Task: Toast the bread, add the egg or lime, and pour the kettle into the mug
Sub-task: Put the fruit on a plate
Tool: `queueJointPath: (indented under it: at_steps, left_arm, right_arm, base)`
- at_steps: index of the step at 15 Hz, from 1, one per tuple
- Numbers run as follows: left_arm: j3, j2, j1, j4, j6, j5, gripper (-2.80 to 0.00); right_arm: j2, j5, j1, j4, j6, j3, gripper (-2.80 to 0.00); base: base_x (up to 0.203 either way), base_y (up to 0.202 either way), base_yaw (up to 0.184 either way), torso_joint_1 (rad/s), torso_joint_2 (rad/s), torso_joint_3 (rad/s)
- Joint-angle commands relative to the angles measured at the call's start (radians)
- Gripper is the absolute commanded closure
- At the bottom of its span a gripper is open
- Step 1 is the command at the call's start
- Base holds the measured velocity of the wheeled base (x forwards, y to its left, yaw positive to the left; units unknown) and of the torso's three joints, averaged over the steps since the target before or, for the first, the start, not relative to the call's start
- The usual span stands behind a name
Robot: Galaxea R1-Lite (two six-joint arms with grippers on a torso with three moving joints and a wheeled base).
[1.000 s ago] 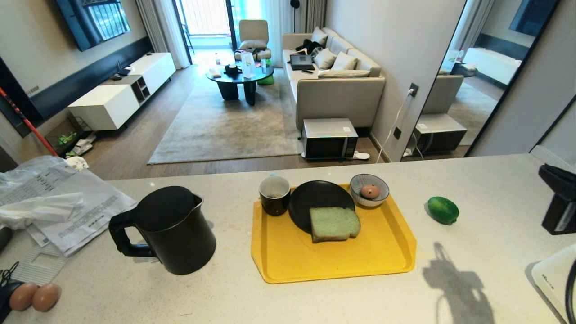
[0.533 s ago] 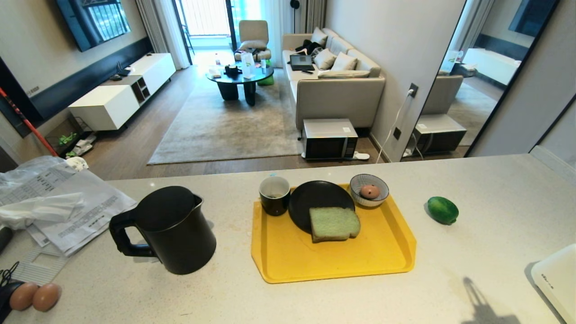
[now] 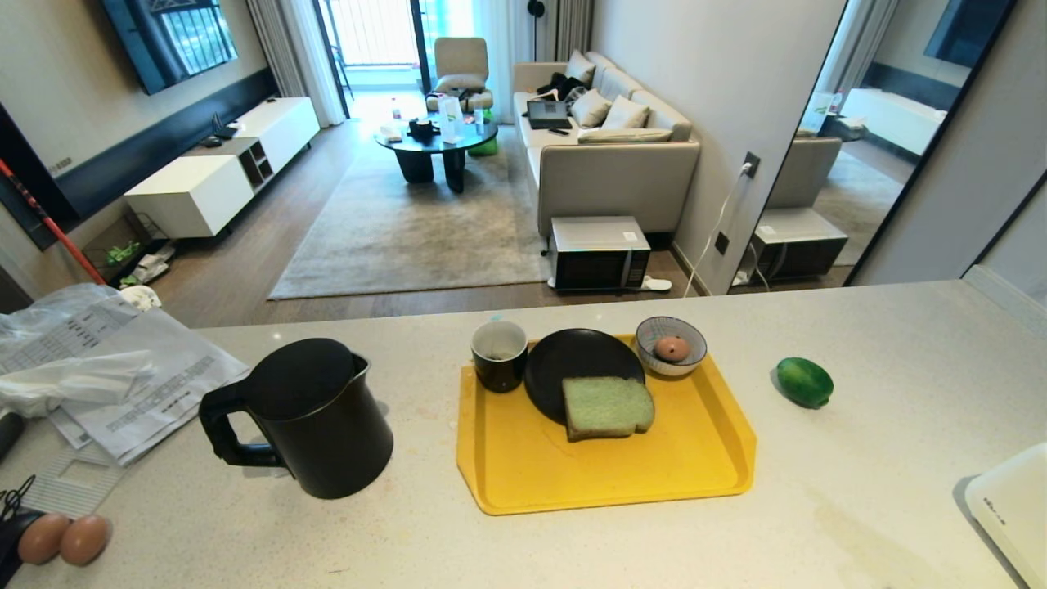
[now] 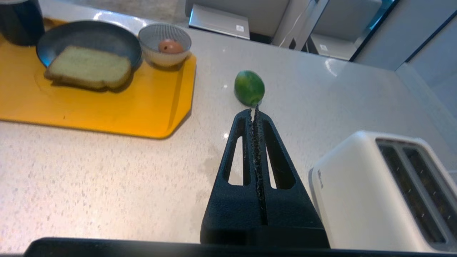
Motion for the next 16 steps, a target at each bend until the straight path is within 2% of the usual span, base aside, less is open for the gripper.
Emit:
queueJointPath:
  at_steps: [1,3,5,7,10,12,16]
  left_arm:
    - [0.001,0.001,0.0,0.0,0.0,0.0,0.0]
    - [0.001,0.001,0.0,0.0,0.0,0.0,0.0]
    - [0.001,0.001,0.0,0.0,0.0,0.0,0.0]
    - [0.0,0.001,0.0,0.0,0.0,0.0,0.0]
    - [0.001,0.001,0.0,0.0,0.0,0.0,0.0]
    - [0.0,0.001,0.0,0.0,0.0,0.0,0.0]
    - [0.0,0.001,0.0,0.0,0.0,0.0,0.0]
  right_arm:
    - [-0.104,0.0,-0.008,0.016,-0.001,0.054,0.0]
    - [-0.175,0.008,-0.03,0.132,0.013,0.059,0.0]
    - [-0.188,0.019,-0.035,0.169,0.061,0.06,0.0]
    - [-0.242,0.03,-0.034,0.236,0.058,0.06,0.0]
    - [-0.333,0.089,-0.032,0.324,0.058,0.056,0.0]
    - [-0.375,0.096,-0.032,0.327,0.06,0.055,0.0]
    - [-0.374,0.064,-0.032,0.325,0.151,0.059,0.0]
  base:
    - [0.0,0.0,0.0,0.0,0.0,0.0]
    - [0.0,0.0,0.0,0.0,0.0,0.0]
    - [0.0,0.0,0.0,0.0,0.0,0.0]
    - [0.0,0.0,0.0,0.0,0.0,0.0]
    - [0.0,0.0,0.0,0.0,0.0,0.0]
    - [0.0,0.0,0.0,0.0,0.0,0.0]
    - [0.0,0.0,0.0,0.0,0.0,0.0]
